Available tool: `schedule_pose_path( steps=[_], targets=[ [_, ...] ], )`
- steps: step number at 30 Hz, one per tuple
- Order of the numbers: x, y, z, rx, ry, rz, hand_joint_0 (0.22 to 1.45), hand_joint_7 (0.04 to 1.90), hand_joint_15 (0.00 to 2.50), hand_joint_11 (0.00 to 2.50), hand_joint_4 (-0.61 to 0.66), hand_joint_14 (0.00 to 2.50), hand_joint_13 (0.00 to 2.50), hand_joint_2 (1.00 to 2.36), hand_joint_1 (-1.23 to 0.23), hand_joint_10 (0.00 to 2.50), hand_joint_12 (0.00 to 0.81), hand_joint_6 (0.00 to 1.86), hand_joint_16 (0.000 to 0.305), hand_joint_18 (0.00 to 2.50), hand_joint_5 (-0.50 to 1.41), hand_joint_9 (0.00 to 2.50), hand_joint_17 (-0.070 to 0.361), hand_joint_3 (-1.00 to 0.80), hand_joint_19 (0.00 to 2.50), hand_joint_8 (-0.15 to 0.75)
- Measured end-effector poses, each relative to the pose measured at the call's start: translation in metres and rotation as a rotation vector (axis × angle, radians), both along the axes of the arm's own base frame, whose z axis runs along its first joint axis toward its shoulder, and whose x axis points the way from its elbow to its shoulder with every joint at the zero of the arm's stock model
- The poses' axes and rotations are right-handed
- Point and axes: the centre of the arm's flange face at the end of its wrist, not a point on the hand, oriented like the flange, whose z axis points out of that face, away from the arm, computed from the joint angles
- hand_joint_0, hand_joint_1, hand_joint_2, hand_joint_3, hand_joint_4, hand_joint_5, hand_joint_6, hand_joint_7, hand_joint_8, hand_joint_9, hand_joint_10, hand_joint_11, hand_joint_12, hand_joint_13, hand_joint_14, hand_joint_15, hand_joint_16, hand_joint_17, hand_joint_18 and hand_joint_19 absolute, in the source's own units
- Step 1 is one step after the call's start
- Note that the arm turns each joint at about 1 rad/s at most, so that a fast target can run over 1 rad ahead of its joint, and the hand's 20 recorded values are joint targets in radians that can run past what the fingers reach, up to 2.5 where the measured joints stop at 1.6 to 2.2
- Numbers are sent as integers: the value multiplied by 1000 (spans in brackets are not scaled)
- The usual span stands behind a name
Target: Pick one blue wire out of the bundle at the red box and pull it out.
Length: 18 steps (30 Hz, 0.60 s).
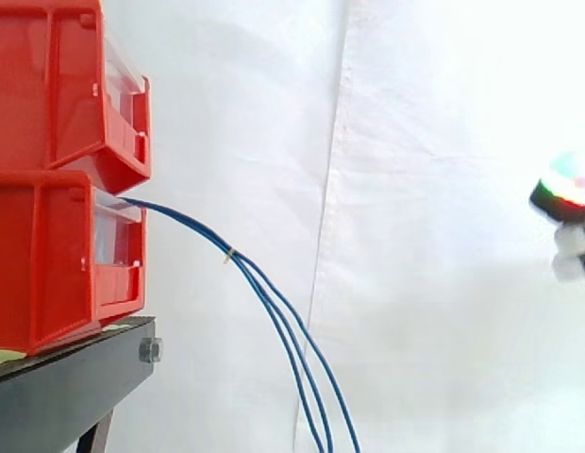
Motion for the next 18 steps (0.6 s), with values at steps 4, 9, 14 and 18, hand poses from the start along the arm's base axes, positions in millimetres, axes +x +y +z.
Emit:
schedule_pose_path(
  steps=[4,9,14,18],
  targets=[
    [18,7,-32,1,1,-2,481,768,15,6,326,0,275,1000,-457,0,442,502,63,387,-207,496,142,-500,275,339],
    [42,12,-56,5,-30,-12,481,770,15,8,330,0,278,1000,-457,0,441,502,63,395,-206,500,142,-500,285,340],
    [68,16,-74,0,-22,-30,481,773,17,15,330,0,281,1000,-457,0,441,502,63,404,-205,504,141,-500,282,341],
    [103,22,-89,-1,-17,-33,482,775,26,17,333,0,286,1000,-456,0,441,502,63,408,-204,509,142,-500,290,343]
  ],
)
